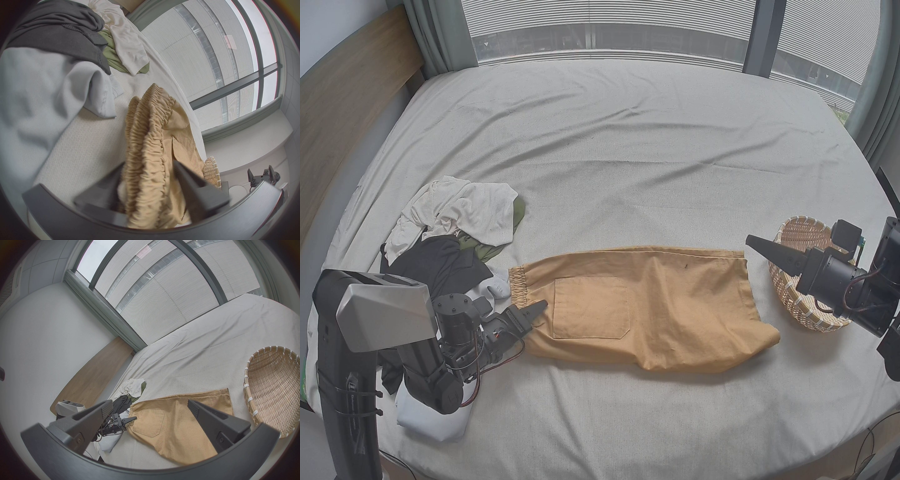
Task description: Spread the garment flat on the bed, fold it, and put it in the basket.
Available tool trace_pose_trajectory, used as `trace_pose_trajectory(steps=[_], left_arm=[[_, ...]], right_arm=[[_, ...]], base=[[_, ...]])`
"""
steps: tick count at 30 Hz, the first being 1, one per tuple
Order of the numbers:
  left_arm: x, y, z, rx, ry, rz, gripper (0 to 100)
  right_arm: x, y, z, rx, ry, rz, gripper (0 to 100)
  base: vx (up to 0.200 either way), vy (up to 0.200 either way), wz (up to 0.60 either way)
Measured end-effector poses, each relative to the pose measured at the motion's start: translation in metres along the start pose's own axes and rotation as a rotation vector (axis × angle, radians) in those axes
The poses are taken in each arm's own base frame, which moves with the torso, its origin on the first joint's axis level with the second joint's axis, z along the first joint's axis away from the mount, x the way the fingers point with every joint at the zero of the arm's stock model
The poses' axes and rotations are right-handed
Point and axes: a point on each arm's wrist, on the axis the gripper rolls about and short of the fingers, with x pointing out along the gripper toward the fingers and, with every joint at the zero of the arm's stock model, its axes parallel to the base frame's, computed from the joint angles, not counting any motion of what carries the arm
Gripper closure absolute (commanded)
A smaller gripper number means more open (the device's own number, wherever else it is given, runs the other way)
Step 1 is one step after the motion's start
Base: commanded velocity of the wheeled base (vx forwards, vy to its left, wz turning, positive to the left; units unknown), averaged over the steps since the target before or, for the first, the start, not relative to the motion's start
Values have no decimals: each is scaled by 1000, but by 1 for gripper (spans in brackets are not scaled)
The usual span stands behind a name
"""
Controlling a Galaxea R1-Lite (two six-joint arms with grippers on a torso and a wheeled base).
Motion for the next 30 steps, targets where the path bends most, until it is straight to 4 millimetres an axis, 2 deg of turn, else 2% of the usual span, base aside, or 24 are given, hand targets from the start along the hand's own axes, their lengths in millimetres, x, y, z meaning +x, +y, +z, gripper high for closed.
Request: trace_pose_trajectory(steps=[7, 15, 25, 30], left_arm=[[-12, -6, 2, -3, 7, 4, 100], [-48, -16, 5, -8, 28, 33, 100], [-87, -6, 21, 17, 12, 94, 100], [-101, -3, 26, 6, 18, 94, 100]], right_arm=[[1, -1, -2, 2, 9, -2, 0], [3, -4, -6, 9, 26, -9, 0], [8, -9, -14, 16, 45, -16, 0], [10, -11, -17, 21, 57, -20, 0]], base=[[0, 0, 0], [0, 0, 0], [0, 0, 0], [0, 0, 0]])
